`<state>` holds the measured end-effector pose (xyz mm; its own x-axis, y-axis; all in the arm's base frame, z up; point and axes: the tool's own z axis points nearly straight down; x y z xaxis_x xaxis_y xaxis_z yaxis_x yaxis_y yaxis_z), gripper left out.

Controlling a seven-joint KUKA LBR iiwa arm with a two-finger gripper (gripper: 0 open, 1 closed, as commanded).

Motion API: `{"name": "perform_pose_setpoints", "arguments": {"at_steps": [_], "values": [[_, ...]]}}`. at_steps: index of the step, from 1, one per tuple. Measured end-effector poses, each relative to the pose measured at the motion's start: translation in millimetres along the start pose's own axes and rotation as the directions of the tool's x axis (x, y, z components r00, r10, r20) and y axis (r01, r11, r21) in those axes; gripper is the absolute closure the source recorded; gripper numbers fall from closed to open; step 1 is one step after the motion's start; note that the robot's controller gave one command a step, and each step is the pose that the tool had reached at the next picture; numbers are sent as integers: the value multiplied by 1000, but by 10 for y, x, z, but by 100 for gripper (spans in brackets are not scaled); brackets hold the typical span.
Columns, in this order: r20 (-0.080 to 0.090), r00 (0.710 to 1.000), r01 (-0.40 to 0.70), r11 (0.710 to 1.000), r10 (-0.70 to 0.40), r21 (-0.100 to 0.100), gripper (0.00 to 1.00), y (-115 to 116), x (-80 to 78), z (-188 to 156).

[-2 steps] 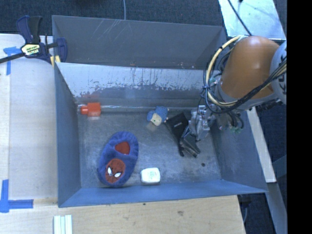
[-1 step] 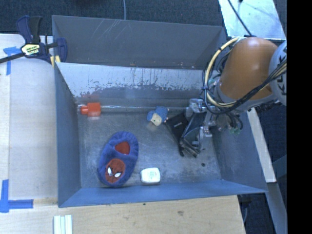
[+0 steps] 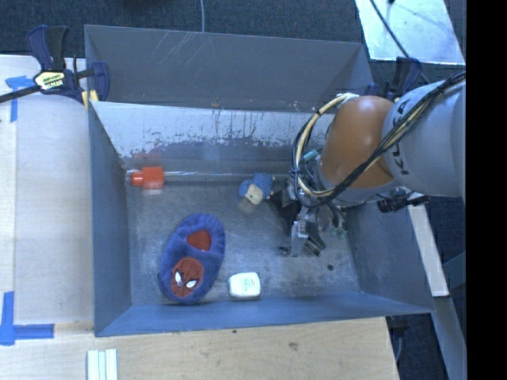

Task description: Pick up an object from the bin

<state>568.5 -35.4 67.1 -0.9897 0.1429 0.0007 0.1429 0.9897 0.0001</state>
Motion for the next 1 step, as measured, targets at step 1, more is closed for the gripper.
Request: {"name": "perform_pose_setpoints", "arguments": {"at_steps": [1], "values": [[6, 1000, 1, 1000, -1, -1, 100, 3, -17, -41]]}}
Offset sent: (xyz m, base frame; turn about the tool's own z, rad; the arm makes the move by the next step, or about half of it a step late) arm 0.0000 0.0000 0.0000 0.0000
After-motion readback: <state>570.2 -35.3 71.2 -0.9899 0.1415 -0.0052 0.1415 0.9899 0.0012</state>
